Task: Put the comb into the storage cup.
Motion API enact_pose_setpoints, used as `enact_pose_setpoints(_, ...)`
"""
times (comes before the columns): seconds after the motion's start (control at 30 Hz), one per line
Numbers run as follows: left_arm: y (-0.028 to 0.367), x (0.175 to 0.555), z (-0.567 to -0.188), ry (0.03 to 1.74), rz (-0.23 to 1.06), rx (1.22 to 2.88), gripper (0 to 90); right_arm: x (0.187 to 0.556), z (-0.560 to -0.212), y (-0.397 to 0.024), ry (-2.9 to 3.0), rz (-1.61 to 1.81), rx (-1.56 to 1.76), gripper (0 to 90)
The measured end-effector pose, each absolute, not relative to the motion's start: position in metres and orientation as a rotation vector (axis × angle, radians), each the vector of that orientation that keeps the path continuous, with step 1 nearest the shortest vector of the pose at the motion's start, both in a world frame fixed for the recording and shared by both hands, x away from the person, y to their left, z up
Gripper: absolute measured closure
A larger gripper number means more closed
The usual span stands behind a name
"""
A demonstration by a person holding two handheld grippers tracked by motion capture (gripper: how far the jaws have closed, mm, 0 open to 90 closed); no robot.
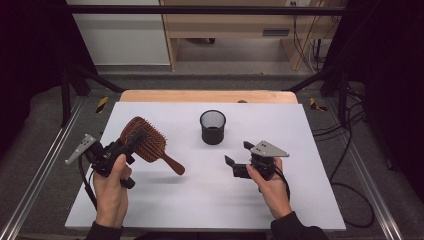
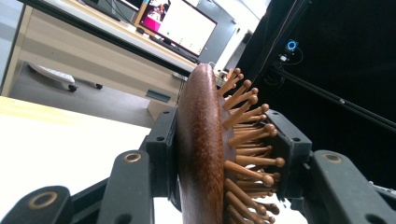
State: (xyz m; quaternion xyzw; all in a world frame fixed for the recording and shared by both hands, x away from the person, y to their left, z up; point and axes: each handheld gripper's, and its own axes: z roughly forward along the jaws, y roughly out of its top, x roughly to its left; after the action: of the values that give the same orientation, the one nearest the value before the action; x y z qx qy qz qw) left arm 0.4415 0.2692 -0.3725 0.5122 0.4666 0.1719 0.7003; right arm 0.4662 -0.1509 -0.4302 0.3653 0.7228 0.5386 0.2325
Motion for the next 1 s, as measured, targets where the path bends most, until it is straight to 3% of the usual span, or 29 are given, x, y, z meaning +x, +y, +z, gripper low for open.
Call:
enact_pose_setpoints(0.23, 0.27, 0.441, -0.372, 1.038, 0.392, 1.134, 51.9, 0.465, -0.434, -0.177, 1.902, 1.436, 1.028, 15.8)
enact_pose_setpoints(0.47, 0.276, 0.442, -0.373, 1.041, 0.375, 1.126, 51.7, 0.447, -0.434, -0.203, 1.873, 1.416, 1.038, 7.4)
enact_pose_setpoints(0.63, 0.274, 0.441, -0.372, 1.033, 0.376, 1.13, 51.8, 0.433, -0.439, -0.221, 1.844, 1.393, 1.019, 7.1)
enact_pose_setpoints(1.0, 0.268, 0.435, -0.352, 0.985, 0.365, 1.133, 51.7, 0.437, -0.443, -0.221, 1.855, 1.386, 0.999, 7.3)
